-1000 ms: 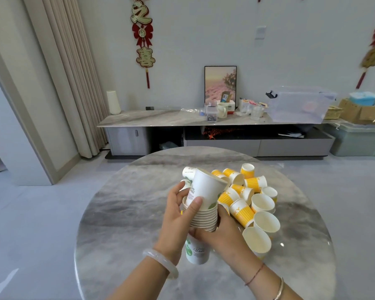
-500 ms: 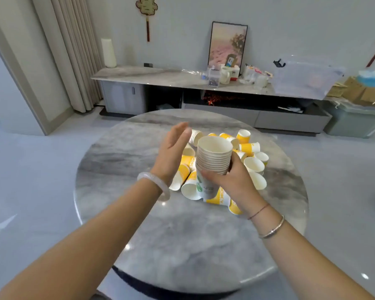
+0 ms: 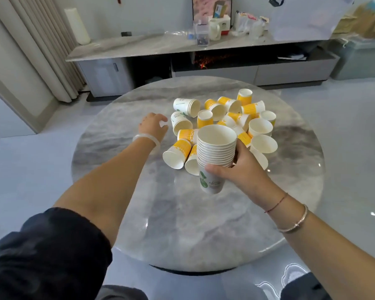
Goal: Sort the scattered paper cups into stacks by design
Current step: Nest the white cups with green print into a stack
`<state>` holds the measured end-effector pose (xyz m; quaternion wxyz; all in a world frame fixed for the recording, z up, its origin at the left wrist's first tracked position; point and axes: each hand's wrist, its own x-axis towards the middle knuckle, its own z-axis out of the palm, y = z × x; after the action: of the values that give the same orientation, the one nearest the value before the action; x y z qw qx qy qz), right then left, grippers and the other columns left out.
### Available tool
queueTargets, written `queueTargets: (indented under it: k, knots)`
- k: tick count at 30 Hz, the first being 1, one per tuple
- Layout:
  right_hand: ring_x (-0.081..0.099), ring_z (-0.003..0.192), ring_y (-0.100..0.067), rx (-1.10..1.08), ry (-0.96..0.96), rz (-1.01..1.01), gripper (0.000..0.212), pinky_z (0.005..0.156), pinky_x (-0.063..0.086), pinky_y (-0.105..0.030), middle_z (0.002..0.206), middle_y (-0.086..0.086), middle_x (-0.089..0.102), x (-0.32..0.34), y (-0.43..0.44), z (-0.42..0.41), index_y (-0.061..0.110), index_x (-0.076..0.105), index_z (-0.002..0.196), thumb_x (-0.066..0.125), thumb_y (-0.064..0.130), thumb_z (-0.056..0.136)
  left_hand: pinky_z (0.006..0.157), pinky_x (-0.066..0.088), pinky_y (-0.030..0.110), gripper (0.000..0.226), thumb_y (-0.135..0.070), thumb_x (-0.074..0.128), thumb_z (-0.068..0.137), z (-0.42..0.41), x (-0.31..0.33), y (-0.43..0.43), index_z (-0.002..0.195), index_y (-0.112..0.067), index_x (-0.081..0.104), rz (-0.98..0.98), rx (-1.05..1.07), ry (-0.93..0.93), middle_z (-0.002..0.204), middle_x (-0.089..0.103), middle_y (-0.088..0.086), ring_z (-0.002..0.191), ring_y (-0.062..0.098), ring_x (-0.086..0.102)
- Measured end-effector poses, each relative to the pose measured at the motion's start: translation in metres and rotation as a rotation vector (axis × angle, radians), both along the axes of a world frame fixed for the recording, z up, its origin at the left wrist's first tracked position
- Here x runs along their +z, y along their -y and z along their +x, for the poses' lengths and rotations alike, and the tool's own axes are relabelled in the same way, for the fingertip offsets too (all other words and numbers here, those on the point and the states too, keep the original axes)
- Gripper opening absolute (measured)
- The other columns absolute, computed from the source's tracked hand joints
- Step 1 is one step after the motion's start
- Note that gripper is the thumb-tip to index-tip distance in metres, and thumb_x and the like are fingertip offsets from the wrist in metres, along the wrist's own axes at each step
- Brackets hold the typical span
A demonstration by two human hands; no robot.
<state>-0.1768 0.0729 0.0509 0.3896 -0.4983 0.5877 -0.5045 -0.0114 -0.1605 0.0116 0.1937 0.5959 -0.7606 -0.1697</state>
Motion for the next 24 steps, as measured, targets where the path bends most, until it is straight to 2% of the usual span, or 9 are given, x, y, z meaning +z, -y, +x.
queueTargets:
  k: [3,6,8,12,14,19,21,24]
  knots:
    - [0.062,0.100,0.003,0.007,0.016,-0.015,0.057,0.083,0.054,-0.019,0.108,0.017,0.066,-0.003,0.006,0.000,0.042,0.052,0.104,0.085,0.020,0.064,0.099,0.042,0.039,0.030,-0.021,0.064,0.083,-0.021,-0.013,0.023,0.113,-0.014,0.062,0.030,-0.048,-0.016,0.123,0.054,0.012,0.113,0.031,0.053]
    - [0.062,0.104,0.000,0.020,0.028,-0.008,0.060,0.087,0.054,-0.025,0.110,0.018,0.066,-0.004,0.009,0.004,0.049,0.051,0.104,0.085,0.032,0.058,0.094,0.043,0.037,0.033,-0.018,0.067,0.079,-0.037,-0.029,0.035,0.111,-0.013,0.061,0.037,-0.057,-0.021,0.121,0.055,0.011,0.108,0.031,0.055]
    - [0.062,0.104,0.002,0.031,0.041,-0.011,0.064,0.086,0.055,-0.024,0.111,0.023,0.065,-0.004,0.012,0.004,0.053,0.050,0.106,0.084,0.040,0.054,0.088,0.044,0.036,0.028,-0.018,0.064,0.080,-0.045,-0.036,0.042,0.107,-0.012,0.061,-0.008,-0.038,-0.033,0.118,0.055,0.011,0.103,0.031,0.057]
    - [0.061,0.107,0.003,0.061,0.043,-0.016,0.068,0.085,0.054,-0.020,0.115,0.024,0.064,-0.002,0.012,0.003,0.051,0.048,0.113,0.084,0.037,0.057,0.078,0.047,0.037,0.016,-0.017,0.056,0.085,-0.055,-0.041,0.049,0.099,-0.010,0.058,-0.101,-0.012,-0.043,0.109,0.057,0.011,0.092,0.031,0.058]
    - [0.061,0.108,0.002,0.063,0.041,-0.019,0.069,0.087,0.054,-0.023,0.116,0.023,0.064,-0.003,0.012,0.002,0.048,0.047,0.117,0.084,0.033,0.059,0.076,0.046,0.037,0.013,-0.012,0.052,0.086,-0.057,-0.041,0.052,0.097,-0.008,0.057,-0.119,0.019,-0.046,0.107,0.059,0.013,0.090,0.032,0.058]
    - [0.060,0.109,0.001,0.054,0.039,-0.018,0.072,0.091,0.052,-0.028,0.116,0.023,0.063,-0.005,0.013,0.001,0.046,0.047,0.119,0.084,0.033,0.059,0.067,0.037,0.033,0.012,-0.003,0.046,0.085,-0.053,-0.032,0.060,0.093,-0.002,0.054,-0.129,0.165,-0.267,0.100,0.061,0.020,0.079,0.031,0.052]
    - [0.060,0.109,0.001,0.053,0.034,-0.021,0.071,0.090,0.052,-0.027,0.116,0.024,0.063,-0.006,0.013,0.002,0.048,0.047,0.117,0.084,0.033,0.059,0.067,0.034,0.031,0.013,-0.004,0.047,0.083,-0.046,-0.022,0.062,0.093,-0.002,0.055,-0.161,0.218,-0.322,0.099,0.062,0.020,0.082,0.032,0.053]
    - [0.060,0.109,0.002,0.051,0.027,-0.021,0.068,0.091,0.053,-0.028,0.116,0.026,0.062,-0.008,0.014,0.006,0.052,0.048,0.113,0.083,0.032,0.058,0.071,0.038,0.033,0.014,-0.007,0.052,0.082,-0.031,0.004,0.058,0.093,-0.001,0.057,-0.226,0.244,-0.408,0.096,0.065,0.018,0.089,0.034,0.058]
